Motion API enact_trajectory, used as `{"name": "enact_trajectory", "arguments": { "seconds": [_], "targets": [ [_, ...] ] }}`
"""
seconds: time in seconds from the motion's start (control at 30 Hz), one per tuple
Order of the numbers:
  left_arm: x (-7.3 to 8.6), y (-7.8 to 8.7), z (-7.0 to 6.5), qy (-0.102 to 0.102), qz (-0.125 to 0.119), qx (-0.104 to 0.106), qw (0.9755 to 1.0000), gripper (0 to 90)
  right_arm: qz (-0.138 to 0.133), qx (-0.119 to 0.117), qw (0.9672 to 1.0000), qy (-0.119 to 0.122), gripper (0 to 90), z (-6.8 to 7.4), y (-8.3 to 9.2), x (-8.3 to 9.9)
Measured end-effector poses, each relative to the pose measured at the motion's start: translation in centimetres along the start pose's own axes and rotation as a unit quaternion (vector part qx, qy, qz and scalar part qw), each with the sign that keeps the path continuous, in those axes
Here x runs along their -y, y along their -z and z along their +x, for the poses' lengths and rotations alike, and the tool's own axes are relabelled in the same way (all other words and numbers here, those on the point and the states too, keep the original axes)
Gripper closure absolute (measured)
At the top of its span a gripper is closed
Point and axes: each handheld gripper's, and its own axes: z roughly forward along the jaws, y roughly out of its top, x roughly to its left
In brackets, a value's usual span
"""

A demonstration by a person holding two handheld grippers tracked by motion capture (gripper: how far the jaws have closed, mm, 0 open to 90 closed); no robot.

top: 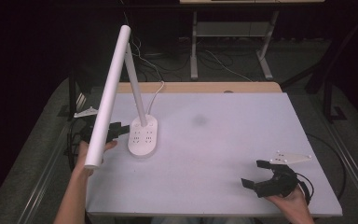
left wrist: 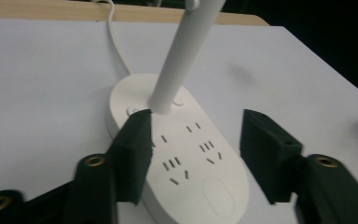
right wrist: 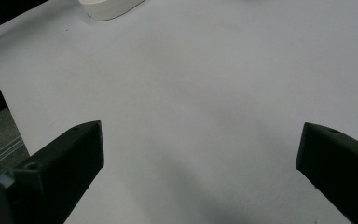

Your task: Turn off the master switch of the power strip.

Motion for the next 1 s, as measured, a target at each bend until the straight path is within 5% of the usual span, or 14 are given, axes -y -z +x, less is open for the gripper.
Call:
{"name": "enact_trajectory", "arguments": {
  "seconds": [0.37,1.0],
  "targets": [
    [2.3,0.9,-2.3,-0.005,0.002,0.029,0.9996,0.2,0.0,0.001,1.0,0.004,0.1,0.1,0.0,0.0],
    [6.0,1.2,-6.2,-0.05,0.001,0.056,0.9972,0.0,-0.002,0.002,1.0,0.004,0.1,0.2,0.2,0.0]
  ]
}}
